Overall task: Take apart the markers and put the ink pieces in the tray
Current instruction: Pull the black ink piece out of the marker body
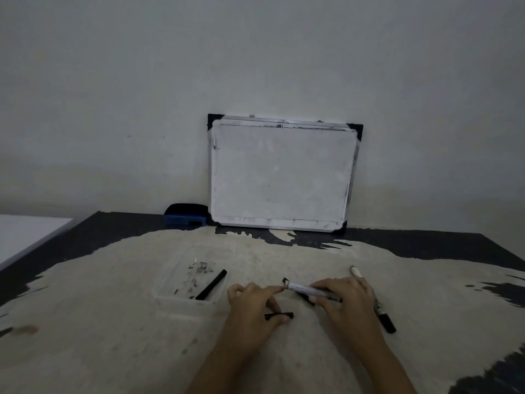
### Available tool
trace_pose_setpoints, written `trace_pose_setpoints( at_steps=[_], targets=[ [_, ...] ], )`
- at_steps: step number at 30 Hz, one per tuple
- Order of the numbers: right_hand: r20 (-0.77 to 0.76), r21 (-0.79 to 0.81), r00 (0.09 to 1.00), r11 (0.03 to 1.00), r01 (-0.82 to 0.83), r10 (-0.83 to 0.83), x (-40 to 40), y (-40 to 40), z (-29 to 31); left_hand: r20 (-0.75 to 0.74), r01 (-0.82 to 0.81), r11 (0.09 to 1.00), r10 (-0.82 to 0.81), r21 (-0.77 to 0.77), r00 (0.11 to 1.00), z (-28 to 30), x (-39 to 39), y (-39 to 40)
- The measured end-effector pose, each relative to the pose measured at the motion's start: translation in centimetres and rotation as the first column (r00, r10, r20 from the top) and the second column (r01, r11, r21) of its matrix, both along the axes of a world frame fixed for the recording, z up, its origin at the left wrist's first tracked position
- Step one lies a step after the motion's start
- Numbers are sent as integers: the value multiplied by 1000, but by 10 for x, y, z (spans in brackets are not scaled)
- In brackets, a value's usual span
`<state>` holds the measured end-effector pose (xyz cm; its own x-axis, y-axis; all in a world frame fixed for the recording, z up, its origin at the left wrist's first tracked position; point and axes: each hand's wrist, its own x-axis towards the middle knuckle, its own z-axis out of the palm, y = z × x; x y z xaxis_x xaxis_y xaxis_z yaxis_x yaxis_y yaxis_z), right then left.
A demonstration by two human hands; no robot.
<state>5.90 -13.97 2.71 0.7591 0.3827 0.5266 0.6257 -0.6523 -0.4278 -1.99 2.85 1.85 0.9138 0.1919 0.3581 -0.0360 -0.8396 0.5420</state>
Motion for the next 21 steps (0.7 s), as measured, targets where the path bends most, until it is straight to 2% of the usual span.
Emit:
trace_pose_setpoints(
  at_steps=[3,7,10,13,16,18,21],
  targets=[
    [3,18,1000,1000,21,-21,0,0,0,18,32,998,-31,-51,999,3,-1,-2],
    [-25,56,998,997,52,-51,-1,1,3,122,70,939,-30,-338,992,20,-4,3],
    [-20,83,999,995,51,-49,0,2,3,158,101,919,-44,-380,987,36,-9,17],
    [-4,75,998,996,55,-55,-1,4,3,247,-8,883,140,-469,959,50,-17,29],
    [-16,72,999,996,47,-46,-4,6,5,349,-75,757,384,-649,855,58,-24,43],
    [-16,71,999,997,39,-38,-6,6,6,385,-131,743,479,-656,789,57,-27,54],
    [-28,74,999,997,33,-31,-9,7,7,332,-281,746,556,-604,762,47,-28,65]
  ],
)
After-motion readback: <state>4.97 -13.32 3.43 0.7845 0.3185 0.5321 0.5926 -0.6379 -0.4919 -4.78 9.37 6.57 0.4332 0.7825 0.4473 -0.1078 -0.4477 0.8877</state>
